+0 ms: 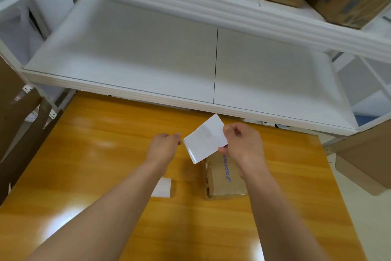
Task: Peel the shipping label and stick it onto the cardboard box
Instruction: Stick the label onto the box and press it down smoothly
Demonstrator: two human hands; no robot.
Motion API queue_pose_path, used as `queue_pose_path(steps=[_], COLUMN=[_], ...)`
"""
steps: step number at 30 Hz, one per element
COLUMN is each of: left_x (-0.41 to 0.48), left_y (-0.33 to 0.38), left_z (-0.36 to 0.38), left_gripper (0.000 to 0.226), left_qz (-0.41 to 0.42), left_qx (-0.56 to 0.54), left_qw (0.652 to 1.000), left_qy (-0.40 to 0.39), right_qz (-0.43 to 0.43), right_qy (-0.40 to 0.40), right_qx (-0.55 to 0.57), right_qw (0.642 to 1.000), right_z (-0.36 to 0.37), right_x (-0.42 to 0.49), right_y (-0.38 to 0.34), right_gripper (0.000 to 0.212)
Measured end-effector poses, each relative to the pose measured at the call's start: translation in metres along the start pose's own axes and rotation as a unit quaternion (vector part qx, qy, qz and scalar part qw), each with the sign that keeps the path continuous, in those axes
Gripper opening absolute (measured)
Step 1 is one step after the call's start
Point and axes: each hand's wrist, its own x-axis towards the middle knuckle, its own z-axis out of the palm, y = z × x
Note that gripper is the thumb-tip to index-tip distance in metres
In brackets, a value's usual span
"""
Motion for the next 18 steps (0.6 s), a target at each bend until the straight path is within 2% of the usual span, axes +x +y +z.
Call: queue_pose_path(steps=[5, 8, 13, 18], left_x=[-0.032, -0.035, -0.039, -0.051], left_y=[0.044, 0.052, 0.056, 0.061], left_z=[-0.003, -0.002, 0.001, 0.007], left_gripper=[0.049, 0.052, 0.043, 0.016], left_qz=[-0.135, -0.175, -0.194, -0.198], left_qx=[-0.06, -0.064, -0.067, -0.094], left_qw=[0.98, 0.97, 0.964, 0.961], left_qy=[-0.132, -0.155, -0.171, -0.17], right_qz=[-0.075, -0.114, -0.186, -0.278], right_qy=[0.019, 0.021, -0.006, -0.014], right_qx=[-0.048, -0.073, -0.11, -0.183], right_qw=[0.996, 0.991, 0.976, 0.943], right_z=[-0.01, -0.017, -0.031, -0.042], right_x=[-0.005, -0.011, -0.022, -0.031], right_y=[-0.006, -0.009, -0.011, -0.011], right_gripper=[0.019, 0.019, 0.015, 0.015])
